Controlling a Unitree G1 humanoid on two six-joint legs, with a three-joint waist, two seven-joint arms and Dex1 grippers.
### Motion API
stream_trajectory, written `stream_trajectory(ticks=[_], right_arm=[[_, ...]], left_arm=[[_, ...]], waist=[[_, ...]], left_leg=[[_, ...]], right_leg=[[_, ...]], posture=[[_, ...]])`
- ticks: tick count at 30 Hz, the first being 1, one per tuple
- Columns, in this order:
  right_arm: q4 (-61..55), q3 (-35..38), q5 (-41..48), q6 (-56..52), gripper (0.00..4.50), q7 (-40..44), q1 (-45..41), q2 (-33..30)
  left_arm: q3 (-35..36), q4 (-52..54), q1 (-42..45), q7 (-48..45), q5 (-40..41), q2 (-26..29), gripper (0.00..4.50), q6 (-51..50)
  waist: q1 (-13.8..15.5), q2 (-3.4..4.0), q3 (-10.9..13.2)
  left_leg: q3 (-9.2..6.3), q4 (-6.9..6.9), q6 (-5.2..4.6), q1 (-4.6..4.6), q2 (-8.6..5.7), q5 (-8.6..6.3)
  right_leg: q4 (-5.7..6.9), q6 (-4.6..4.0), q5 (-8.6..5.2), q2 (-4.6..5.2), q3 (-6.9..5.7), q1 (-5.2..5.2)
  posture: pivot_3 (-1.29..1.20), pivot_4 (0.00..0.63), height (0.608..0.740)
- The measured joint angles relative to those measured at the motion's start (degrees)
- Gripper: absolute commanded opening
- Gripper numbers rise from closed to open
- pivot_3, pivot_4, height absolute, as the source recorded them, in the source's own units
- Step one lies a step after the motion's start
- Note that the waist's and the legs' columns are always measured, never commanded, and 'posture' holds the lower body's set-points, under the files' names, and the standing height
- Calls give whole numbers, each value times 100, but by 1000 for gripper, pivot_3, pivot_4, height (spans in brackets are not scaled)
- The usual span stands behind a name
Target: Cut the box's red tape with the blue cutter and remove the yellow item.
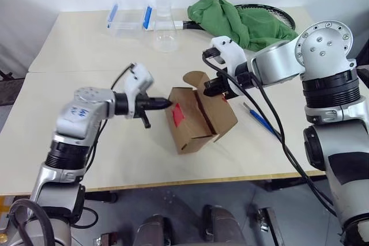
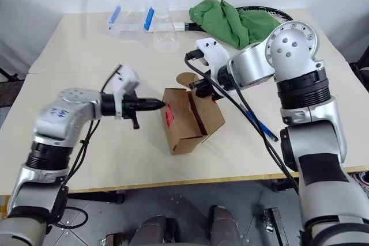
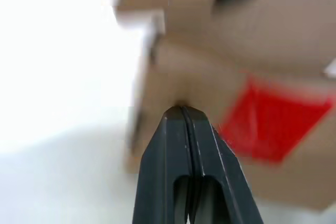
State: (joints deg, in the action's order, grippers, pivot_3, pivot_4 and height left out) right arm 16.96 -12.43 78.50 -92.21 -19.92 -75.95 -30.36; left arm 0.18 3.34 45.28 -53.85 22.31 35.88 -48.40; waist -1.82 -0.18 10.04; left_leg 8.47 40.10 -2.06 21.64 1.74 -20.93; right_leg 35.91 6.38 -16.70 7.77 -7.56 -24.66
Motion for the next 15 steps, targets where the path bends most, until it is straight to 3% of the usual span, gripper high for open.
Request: stream_trajectory(ticks=[4, 8, 15], right_arm=[[-3, 4, 194, 0, 33, -309, 66, 64], [-2, 14, 259, 0, 33, -488, 65, 115], [4, 185, 308, 0, 33, -829, 66, 106]], left_arm=[[61, 158, 192, 21, 216, -48, 0, -162], [-392, 306, 417, -90, 230, -167, 0, -126], [-1047, 334, 239, -618, 69, 440, 0, 108]], waist=[[35, 0, 0], [19, -1, 1], [-44, 0, 1]], left_leg=[[-7, 5, -2, 5, -5, 1], [-6, 4, -4, 9, -8, 1], [7, -5, -1, 12, 3, 1]], right_leg=[[0, 0, 0, 3, -1, 2], [-2, 0, 0, 4, -1, 0], [-1, -3, -2, -9, 1, -21]], posture=[[0, 150, 740], [0, 150, 740], [0, 150, 740]])
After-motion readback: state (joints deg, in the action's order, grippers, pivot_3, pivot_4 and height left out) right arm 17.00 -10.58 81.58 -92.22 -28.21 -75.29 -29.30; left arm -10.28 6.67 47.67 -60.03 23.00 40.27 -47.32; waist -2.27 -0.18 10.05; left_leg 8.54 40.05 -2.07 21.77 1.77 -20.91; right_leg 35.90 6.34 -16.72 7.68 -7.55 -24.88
